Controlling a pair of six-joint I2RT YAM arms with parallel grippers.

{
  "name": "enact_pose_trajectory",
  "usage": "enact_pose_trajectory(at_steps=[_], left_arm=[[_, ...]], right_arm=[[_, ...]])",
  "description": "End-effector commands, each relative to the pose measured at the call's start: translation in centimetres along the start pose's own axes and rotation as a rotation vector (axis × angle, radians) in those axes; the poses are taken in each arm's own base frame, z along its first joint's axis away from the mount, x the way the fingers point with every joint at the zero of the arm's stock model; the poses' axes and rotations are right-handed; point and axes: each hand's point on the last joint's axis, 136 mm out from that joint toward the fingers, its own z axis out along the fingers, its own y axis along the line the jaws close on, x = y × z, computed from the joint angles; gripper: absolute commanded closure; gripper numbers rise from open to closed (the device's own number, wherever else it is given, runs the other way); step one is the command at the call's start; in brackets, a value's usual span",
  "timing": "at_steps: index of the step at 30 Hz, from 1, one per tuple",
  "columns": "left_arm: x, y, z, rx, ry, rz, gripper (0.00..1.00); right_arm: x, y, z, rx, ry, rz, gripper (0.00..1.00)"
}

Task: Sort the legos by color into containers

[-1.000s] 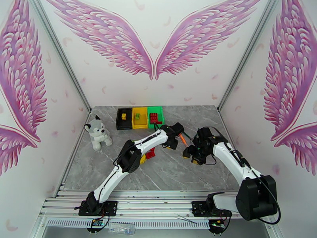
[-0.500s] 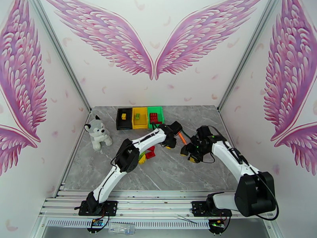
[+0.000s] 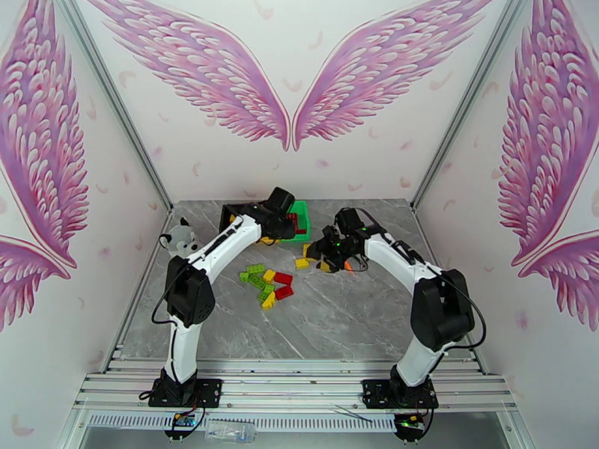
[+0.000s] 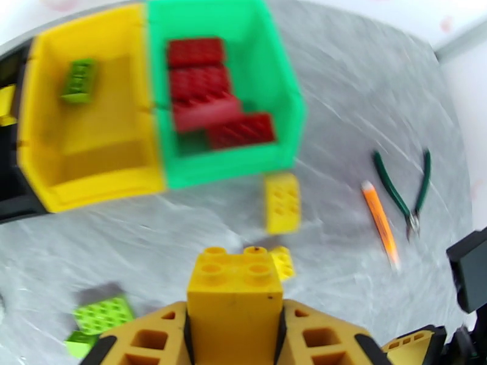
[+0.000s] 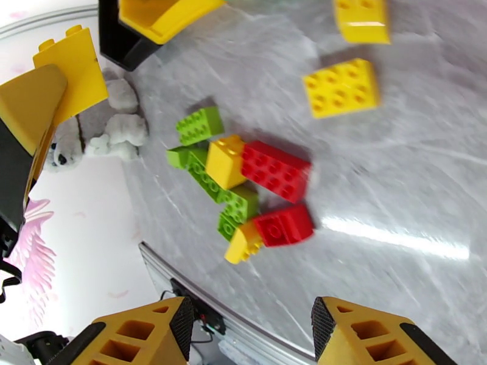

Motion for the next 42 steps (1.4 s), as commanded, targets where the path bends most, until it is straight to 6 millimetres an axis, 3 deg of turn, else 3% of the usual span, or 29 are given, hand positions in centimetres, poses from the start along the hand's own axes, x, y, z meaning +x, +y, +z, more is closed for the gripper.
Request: enact_pose_trajectory(at_steps=[1, 6, 10, 19, 22, 27, 35, 42], left_arm=[[-1.1, 4.0, -0.9, -0.095, -0.019, -0.036, 0.69], [-3.0, 9.7, -1.0, -0.216, -0.031, -0.089, 0.69], [-4.5, 13.0, -0.5, -0.287, -0.035, -0.101, 0.68], [-6.5, 17.1, 2.3, -0.358, -0.015, -0.124, 0.68], [-7.2, 17.9, 3.1, -0.357, -0.009, -0.126, 0.63], [-7.9, 17.6, 3.0, -0.332, -0.012, -0.112, 0.43], [-6.6, 14.3, 1.2, -0.271, -0.023, -0.067, 0.39], [-2.9, 9.6, -0.8, -0.174, -0.011, -0.029, 0.39]], right_arm=[[-0.9, 2.2, 1.5, -0.035, 0.022, -0.007, 0.42], [-1.9, 3.0, 3.1, -0.035, 0.042, -0.012, 0.42], [-2.5, 3.1, 3.8, -0.029, 0.050, -0.006, 0.42], [-2.9, 2.8, 4.0, -0.006, 0.046, 0.002, 0.42], [-2.8, 2.7, 3.8, 0.000, 0.042, 0.003, 0.41], [-2.2, 2.4, 3.3, 0.023, 0.039, -0.008, 0.36], [-1.0, 1.2, 2.4, 0.083, 0.021, -0.019, 0.35], [0.7, -0.9, 1.9, 0.187, 0.030, -0.045, 0.40]])
